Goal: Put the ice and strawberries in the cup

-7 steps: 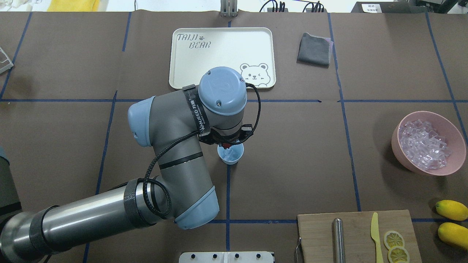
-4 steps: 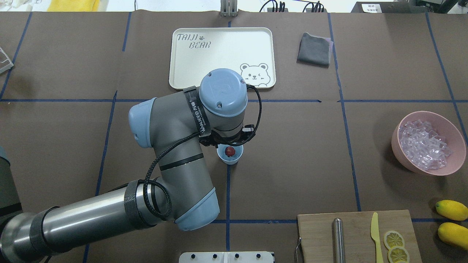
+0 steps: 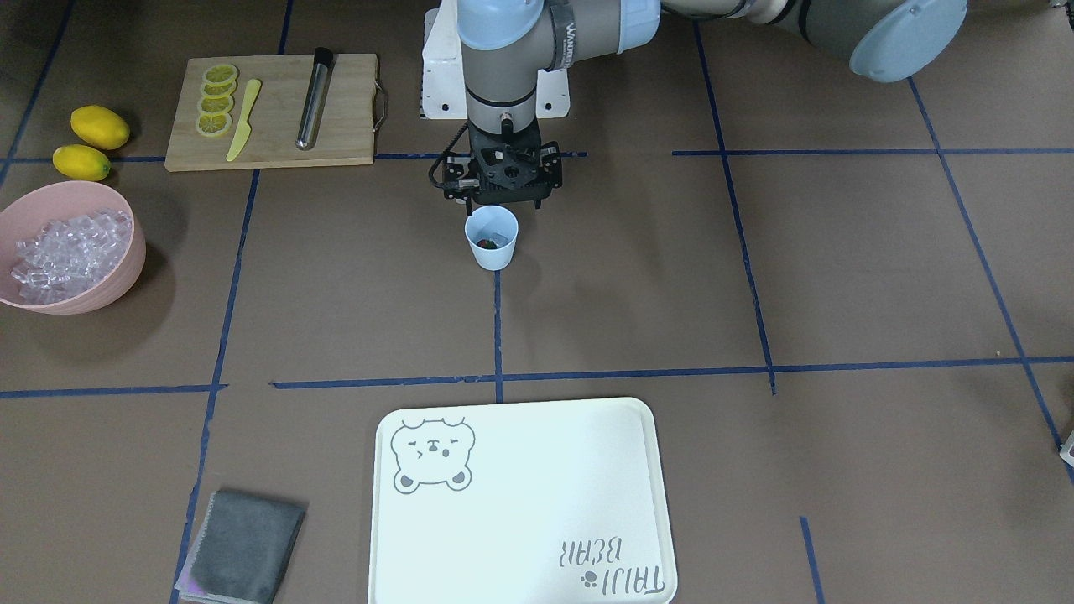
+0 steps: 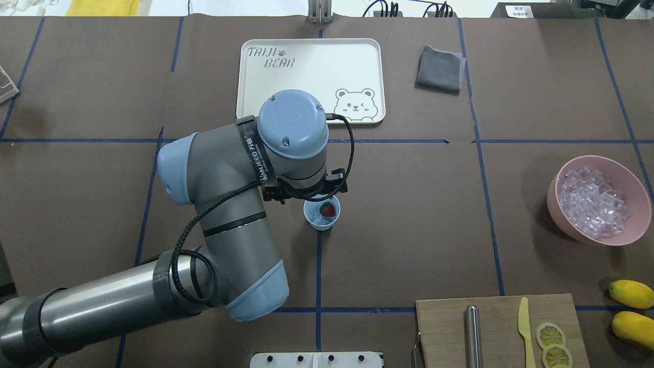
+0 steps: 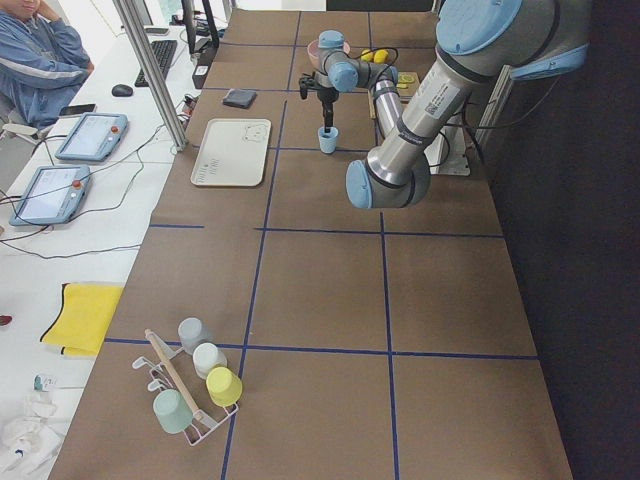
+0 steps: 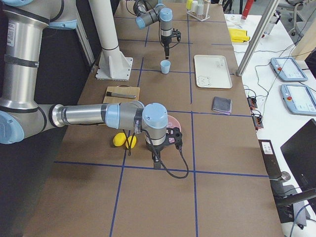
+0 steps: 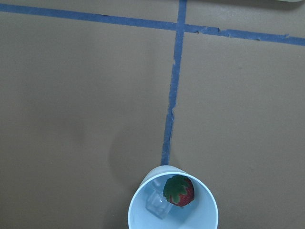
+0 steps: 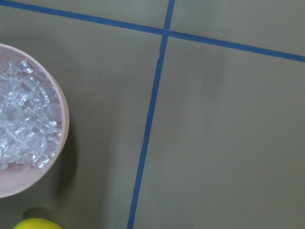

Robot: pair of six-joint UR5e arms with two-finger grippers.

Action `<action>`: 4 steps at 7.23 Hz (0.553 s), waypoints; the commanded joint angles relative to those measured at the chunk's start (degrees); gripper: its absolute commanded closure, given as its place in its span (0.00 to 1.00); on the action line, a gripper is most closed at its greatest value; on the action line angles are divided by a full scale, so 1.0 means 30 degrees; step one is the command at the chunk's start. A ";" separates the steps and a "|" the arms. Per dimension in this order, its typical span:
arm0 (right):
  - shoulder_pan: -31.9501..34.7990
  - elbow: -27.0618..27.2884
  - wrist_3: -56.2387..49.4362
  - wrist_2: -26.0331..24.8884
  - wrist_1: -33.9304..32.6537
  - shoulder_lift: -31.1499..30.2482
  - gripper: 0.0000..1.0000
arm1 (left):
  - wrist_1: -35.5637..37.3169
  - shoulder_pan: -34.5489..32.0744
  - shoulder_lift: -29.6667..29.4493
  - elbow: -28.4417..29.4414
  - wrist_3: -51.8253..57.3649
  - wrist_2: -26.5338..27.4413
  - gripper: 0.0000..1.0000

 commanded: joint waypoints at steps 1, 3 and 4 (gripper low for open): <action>0.0000 -0.0033 -0.0010 -0.0021 0.0000 -0.0013 0.00 | 0.0102 -0.2752 0.3353 -0.2266 0.4238 -0.2549 0.00; 0.0000 -0.0062 -0.0010 -0.0021 0.0000 -0.0071 0.00 | 0.0131 -0.6117 0.6522 -0.3972 1.0519 -0.4312 0.00; 0.0000 -0.0062 -0.0010 -0.0021 0.0000 -0.0129 0.00 | -0.0043 -0.8310 0.8565 -0.4151 1.4008 -0.5801 0.00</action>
